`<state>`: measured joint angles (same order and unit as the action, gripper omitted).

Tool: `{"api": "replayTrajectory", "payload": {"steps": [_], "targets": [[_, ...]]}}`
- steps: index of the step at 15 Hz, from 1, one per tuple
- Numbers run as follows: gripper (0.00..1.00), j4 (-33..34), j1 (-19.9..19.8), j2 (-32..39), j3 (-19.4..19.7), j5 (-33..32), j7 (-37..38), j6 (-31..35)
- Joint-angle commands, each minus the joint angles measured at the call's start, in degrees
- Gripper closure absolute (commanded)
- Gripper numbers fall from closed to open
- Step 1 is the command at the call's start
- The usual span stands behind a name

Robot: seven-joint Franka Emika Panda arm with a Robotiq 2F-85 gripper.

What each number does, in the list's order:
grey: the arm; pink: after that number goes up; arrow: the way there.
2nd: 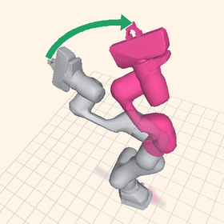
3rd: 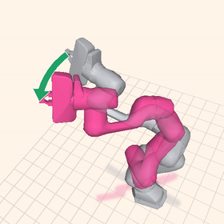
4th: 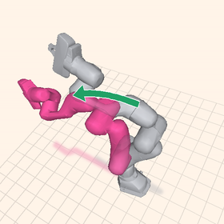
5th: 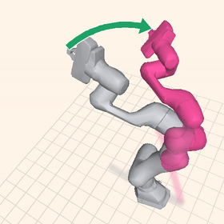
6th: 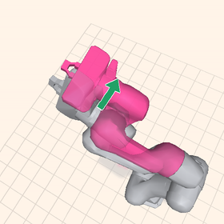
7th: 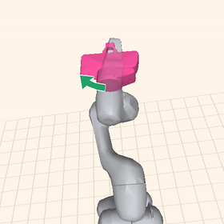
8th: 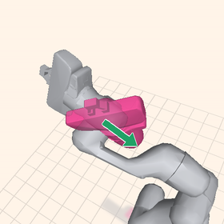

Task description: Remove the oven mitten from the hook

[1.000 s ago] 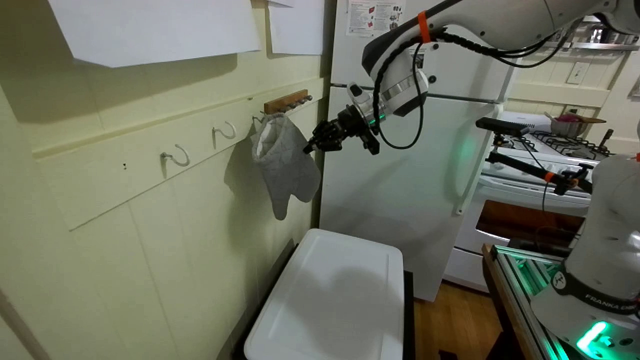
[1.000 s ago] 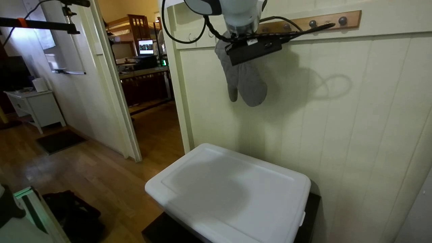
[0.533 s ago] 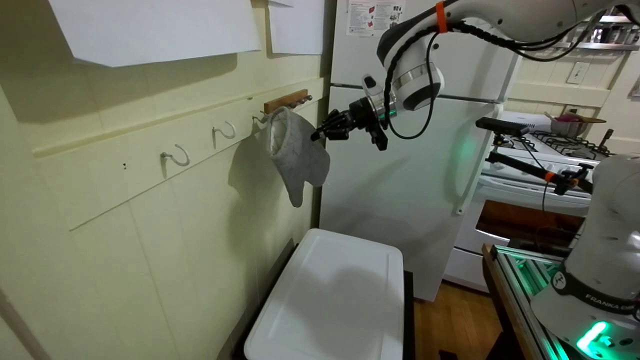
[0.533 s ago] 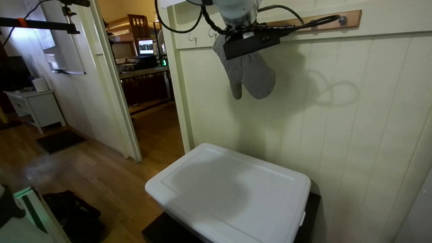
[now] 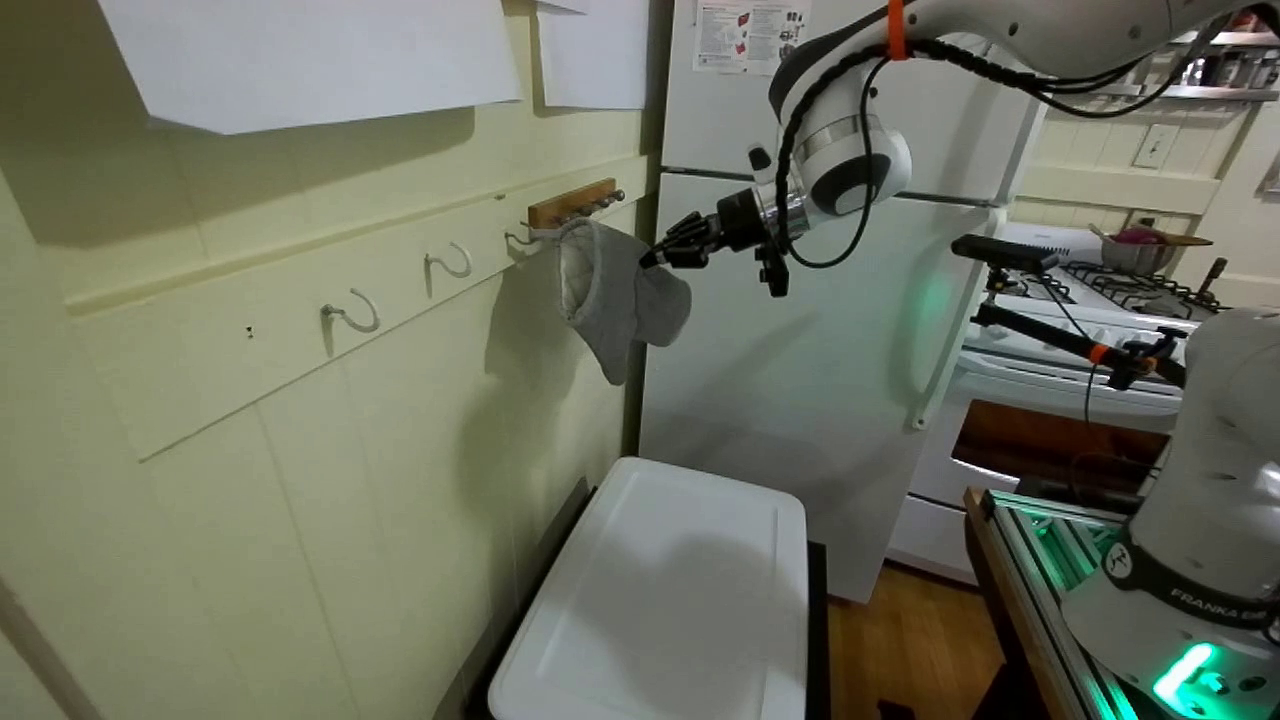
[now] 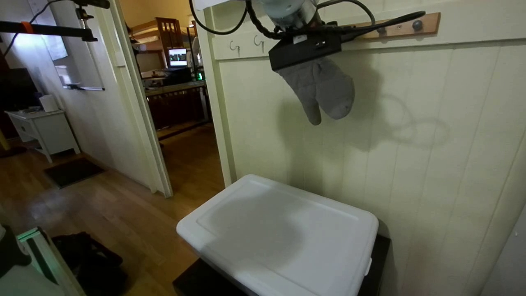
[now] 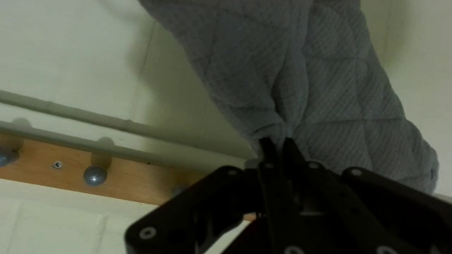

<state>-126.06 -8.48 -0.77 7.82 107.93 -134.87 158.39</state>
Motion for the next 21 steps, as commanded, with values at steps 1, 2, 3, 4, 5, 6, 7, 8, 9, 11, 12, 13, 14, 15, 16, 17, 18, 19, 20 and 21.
{"api": "replayTrajectory", "payload": {"steps": [1,2,3,4,5,6,7,8,9,11,12,13,14,15,16,17,18,19,20,21], "targets": [[0.98,0.25,-0.17,-0.33,0.12,5.69,-3.61,3.04],[0.98,0.46,-0.23,-0.13,0.13,6.6,-4.18,2.99],[0.98,0.75,-0.28,0.08,0.16,8.05,-5.17,3.29],[0.98,1.17,-0.38,0.37,0.25,9.69,-6.01,3.4],[0.98,1.8,-0.44,0.84,0.31,11.82,-7.14,3.95],[0.98,2.41,-0.51,1.33,0.39,13.85,-8.31,4.24],[0.98,3.02,-0.48,1.94,0.4,15.42,-9.32,4.47],[0.98,3.42,-0.41,2.64,0.37,16.42,-10.28,4.41],[0.98,3.77,-0.36,3.27,0.36,17.48,-11.43,4.37],[0.98,4.63,-0.29,4.92,0.42,18.98,-13.17,4.21],[0.98,5.0,-0.25,5.67,0.45,19.52,-13.87,4.21],[0.98,5.48,-0.24,6.41,0.53,20.29,-14.57,4.38],[0.98,5.94,-0.25,7.06,0.64,21.24,-15.21,4.26],[0.98,6.46,-0.24,7.64,0.72,22.26,-15.92,4.15],[0.98,6.82,-0.23,8.21,0.76,23.12,-16.5,3.72],[0.98,7.25,-0.18,8.78,0.79,24.09,-17.16,3.66],[0.98,7.5,-0.23,9.29,0.83,24.88,-17.39,3.05],[0.98,7.85,-0.27,9.77,0.93,26.04,-17.85,2.83],[0.98,8.05,-0.4,10.21,1.03,27.05,-17.85,2.39],[0.98,8.27,-0.59,10.6,1.13,28.12,-17.39,1.87]]}}
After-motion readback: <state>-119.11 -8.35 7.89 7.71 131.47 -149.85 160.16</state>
